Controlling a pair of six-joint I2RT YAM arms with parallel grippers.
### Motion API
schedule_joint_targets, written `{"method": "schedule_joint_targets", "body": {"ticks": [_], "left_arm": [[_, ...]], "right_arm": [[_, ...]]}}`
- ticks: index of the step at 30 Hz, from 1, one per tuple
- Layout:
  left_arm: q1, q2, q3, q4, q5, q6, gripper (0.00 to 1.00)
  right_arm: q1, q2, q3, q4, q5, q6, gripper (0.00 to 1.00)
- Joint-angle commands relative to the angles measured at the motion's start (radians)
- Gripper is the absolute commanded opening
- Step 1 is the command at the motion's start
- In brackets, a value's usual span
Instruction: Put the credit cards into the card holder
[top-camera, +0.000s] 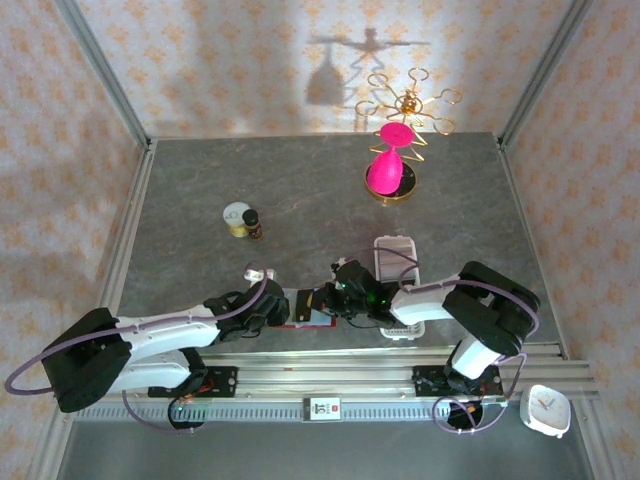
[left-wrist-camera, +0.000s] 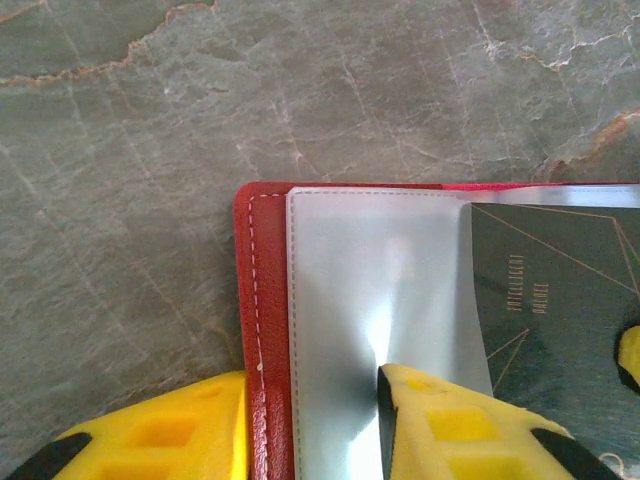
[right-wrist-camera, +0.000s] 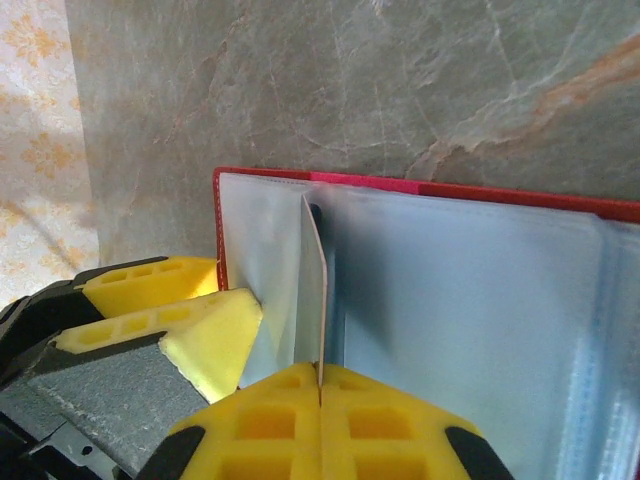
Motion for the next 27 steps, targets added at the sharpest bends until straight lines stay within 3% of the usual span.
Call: {"method": "schedule_joint_targets", "body": {"ticks": [1,16,23,27], "left_arm": [[-0.011,0.024,-0.041,0.053,0.089,-0.028,0.39],[-0.011,0.032,-0.090,0.167,0.127,-0.067,0.40],[-0.011,0.053,-0.104,0.203,0.136,-0.073,0.39],[-0.011,0.038,-0.109,0.195,0.124,-0.072,0.38]], "right_arm": [[0.012,0.020,0.032,-0.023,-0.001,-0.019,0.00],[0.012,0.070,0.090,-0.075,-0.017,-0.048,0.00],[0.012,0.078,0.115,-0.082,-0.023,-0.055,0.12],[0.012,0.041,0.145,-0.219,0.060,-0.109,0.23]]}}
